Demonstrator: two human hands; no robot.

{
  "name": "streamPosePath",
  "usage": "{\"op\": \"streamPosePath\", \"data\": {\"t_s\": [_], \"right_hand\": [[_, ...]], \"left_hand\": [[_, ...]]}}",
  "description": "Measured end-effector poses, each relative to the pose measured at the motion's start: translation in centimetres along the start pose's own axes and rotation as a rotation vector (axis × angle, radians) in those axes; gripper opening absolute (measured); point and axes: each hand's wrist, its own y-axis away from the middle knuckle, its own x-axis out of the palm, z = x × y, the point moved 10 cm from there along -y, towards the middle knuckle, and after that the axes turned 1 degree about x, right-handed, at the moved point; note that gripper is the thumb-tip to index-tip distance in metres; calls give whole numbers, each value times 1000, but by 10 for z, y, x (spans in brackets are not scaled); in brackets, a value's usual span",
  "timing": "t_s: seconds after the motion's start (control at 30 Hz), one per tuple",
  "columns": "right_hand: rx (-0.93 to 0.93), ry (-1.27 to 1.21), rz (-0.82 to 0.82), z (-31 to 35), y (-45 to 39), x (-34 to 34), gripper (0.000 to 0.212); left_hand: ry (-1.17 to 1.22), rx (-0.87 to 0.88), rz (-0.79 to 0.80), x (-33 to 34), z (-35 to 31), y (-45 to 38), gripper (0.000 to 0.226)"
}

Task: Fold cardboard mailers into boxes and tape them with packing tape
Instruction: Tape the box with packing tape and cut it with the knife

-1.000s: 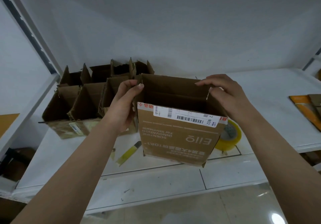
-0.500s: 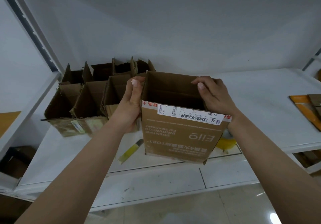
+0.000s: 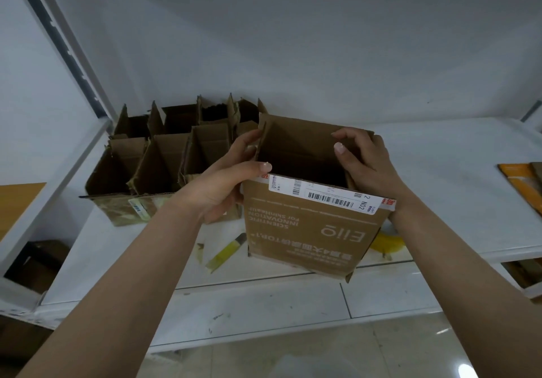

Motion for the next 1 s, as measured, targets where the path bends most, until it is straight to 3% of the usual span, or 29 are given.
{"op": "streamPosePath", "data": {"t_s": [0.17, 0.33, 0.37, 0.43, 0.5, 0.57, 0.67, 0.73, 0.8, 0.9, 1.0], "right_hand": [[-19, -46, -5, 1, 3, 2, 51], [-91, -198, 13, 7, 4, 2, 91], [-93, -239, 13, 7, 4, 1, 84], [-81, -270, -33, 4, 7, -4, 50], [-104, -320, -141, 4, 10, -16, 16], [-76, -515, -175, -2, 14, -17, 35], [76, -775, -75, -15, 19, -2, 67], [173, -938, -5, -24, 22, 6, 75], [175, -930, 58, -24, 25, 10, 61], [93, -613, 36, -24, 25, 4, 15], [55, -520, 52, -22, 24, 3, 14]], "left_hand": [[-110, -71, 73, 5, 1, 3, 84], [-336, -164, 50, -2, 4, 6, 65], [-396, -193, 34, -3, 7, 8, 69], [-471, -232, -16, -8, 13, 11, 85], [-502, -211, -75, -9, 13, 15, 76], [-486, -123, -107, -4, 6, 16, 51], [-420, -1, -320, -15, 3, 8, 56], [-447, -20, -492, -28, 8, 7, 54], [-483, -41, -591, -38, 13, 8, 55], [-677, 78, -547, -30, -6, 4, 50], [-1008, 272, -411, 6, -33, -1, 40]]}}
